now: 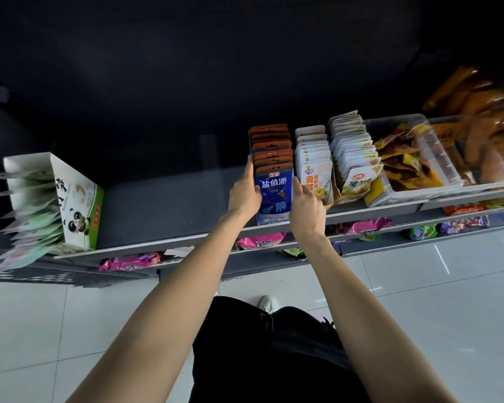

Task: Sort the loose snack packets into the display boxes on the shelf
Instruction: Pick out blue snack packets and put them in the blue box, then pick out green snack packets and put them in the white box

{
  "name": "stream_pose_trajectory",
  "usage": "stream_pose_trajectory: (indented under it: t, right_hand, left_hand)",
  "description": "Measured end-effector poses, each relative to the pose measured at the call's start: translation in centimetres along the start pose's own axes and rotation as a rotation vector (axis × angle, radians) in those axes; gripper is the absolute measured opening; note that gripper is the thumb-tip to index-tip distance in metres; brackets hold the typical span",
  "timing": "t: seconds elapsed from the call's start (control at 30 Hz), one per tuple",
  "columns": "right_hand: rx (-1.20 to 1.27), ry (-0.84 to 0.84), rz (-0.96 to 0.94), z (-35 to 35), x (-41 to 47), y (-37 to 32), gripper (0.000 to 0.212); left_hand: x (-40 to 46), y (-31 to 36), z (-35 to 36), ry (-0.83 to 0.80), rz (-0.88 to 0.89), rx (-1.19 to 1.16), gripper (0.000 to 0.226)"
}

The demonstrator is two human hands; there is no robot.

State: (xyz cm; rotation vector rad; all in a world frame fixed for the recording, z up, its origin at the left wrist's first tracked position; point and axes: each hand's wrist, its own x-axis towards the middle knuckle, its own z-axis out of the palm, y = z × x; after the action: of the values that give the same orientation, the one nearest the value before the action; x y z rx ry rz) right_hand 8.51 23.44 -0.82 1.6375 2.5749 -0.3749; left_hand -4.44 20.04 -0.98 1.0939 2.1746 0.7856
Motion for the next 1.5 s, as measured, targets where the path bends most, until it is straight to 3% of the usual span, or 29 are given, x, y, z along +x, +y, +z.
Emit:
stream_pose_trajectory:
  t: [0.17, 0.27, 0.37, 0.5, 0.6, 0.7, 0.83, 0.93, 1.07, 1.33, 1.5]
  right_hand:
    - [0.141, 0.208, -0.066, -0.1, -1.4, -0.3, 0.039]
    - [0.292, 0.306, -0.22, -0.2, -2.8, -1.3, 0.027]
    - [0.456, 0.187, -0.328, -0.1, -3.9, -3.3, 0.021]
    - [0.548, -0.038, -0.419, 0.4, -4.9, -8.4, 0.019]
    - [0.629, -0.131, -0.478, 0.9, -6.1, -14.2, 0.017]
    - [0.752, -0.232, -0.465, 1.7, -7.4, -20.5, 0.015]
    - [0.796, -0.223, -0.489, 3.3, -7.6, -28.9, 0.015]
    - [0.8, -0.2, -0.421, 4.5, -6.6, -34.4, 0.017]
    - [0.74, -0.25, -0.291, 5.7, -4.7, -38.3, 0.031]
    - [0.705, -0.215, -0.182, 7.0, -3.1, -40.9, 0.035]
    - [0.724, -0.097, -0.142, 6.7, -3.3, -40.0, 0.033]
  left_hand:
    - [-1.3, 0.6, -1.4, -0.109, -0.14, -0.111, 0.076]
    - [-4.1, 0.1, -3.8, -0.018, -0.085, -0.134, 0.061]
    - [-8.0, -2.0, -7.6, 0.198, 0.05, -0.058, 0.037]
    - [-13.1, -7.0, -13.7, 0.582, 0.219, 0.094, 0.031]
    - [-16.0, -12.3, -17.9, 0.804, 0.166, 0.133, 0.031]
    - [-18.2, -18.0, -21.2, 0.898, 0.004, 0.205, 0.039]
    - [-19.2, -24.2, -24.4, 0.745, -0.156, 0.308, 0.064]
    - [-19.1, -27.1, -26.1, 0.612, -0.074, 0.479, 0.057]
    - [-17.7, -28.0, -27.3, 0.526, 0.037, 0.528, 0.045]
    - [-16.1, -28.4, -27.8, 0.451, 0.085, 0.495, 0.041]
    - [-15.2, -27.4, -27.2, 0.447, 0.144, 0.493, 0.031]
